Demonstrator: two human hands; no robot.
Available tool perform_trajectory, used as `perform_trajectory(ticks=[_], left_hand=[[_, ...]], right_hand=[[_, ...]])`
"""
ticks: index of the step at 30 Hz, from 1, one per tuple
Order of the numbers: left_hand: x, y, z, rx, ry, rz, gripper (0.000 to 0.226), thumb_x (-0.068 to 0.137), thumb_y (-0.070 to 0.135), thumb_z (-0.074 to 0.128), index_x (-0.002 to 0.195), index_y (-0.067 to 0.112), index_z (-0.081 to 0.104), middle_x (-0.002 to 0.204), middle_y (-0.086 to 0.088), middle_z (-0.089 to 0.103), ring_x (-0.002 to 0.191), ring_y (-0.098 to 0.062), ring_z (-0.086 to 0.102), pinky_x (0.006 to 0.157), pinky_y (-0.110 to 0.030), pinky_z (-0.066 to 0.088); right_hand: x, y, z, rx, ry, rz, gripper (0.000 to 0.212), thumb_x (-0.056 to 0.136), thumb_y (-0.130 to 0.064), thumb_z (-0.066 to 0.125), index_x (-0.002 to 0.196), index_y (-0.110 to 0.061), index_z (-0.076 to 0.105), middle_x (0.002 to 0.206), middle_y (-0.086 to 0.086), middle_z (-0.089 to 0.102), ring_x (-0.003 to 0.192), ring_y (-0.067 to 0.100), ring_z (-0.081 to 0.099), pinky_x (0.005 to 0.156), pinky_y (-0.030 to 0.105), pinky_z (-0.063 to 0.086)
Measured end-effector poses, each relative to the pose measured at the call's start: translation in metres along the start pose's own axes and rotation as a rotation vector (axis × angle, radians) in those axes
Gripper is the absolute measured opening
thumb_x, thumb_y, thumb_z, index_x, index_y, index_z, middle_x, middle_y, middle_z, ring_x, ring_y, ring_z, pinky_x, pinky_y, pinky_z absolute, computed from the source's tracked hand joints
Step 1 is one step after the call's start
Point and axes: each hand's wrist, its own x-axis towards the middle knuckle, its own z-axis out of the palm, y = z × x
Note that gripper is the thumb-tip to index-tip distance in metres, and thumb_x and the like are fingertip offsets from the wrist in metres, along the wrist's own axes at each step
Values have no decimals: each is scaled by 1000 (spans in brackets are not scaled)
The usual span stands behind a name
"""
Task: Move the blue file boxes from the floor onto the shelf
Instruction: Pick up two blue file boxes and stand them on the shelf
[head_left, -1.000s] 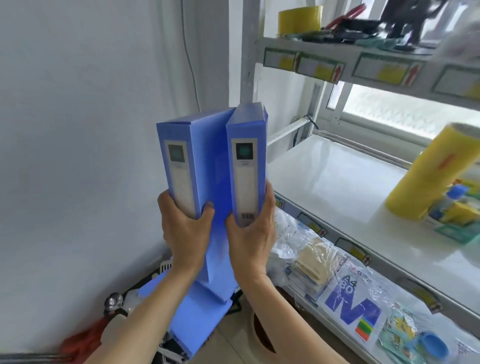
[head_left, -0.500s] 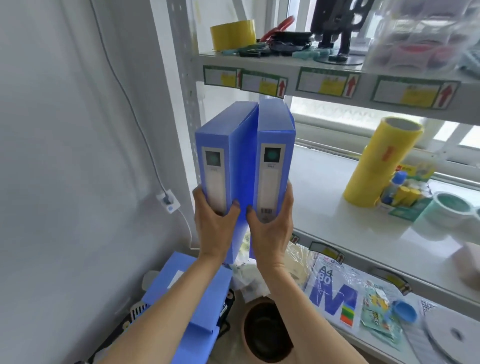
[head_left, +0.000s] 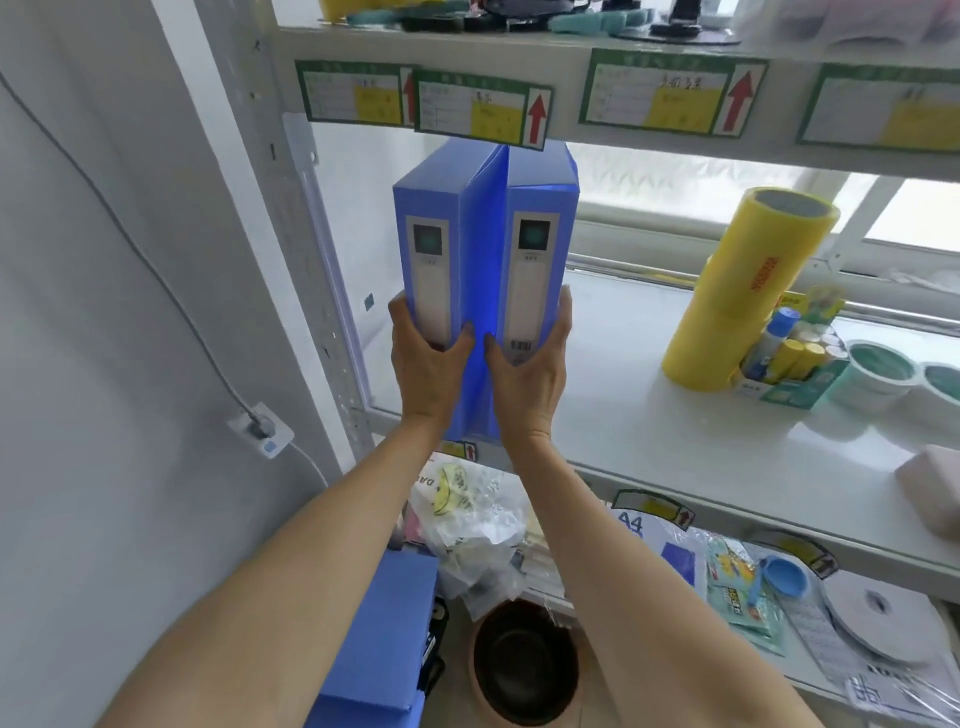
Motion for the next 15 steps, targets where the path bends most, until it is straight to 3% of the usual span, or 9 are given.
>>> perform_trajectory(ticks=[9, 15], left_hand=[[36, -25, 22, -31, -43, 24, 57, 80, 25, 74, 123, 7, 41, 122, -11, 58, 96, -18, 63, 73, -11, 55], [44, -29, 26, -18, -112, 13, 66, 81, 33, 75, 130, 9, 37, 130, -10, 57, 102, -29, 66, 80, -40, 61]], right_hand=[[23, 25, 20, 8, 38, -11, 87, 79, -20, 78, 148, -23, 27, 146, -2, 42, 129, 12, 44, 98, 31, 51], [26, 24, 32, -23, 27, 22, 89, 81, -29, 77, 150, -28, 21, 151, -5, 36, 134, 15, 42, 98, 38, 53]])
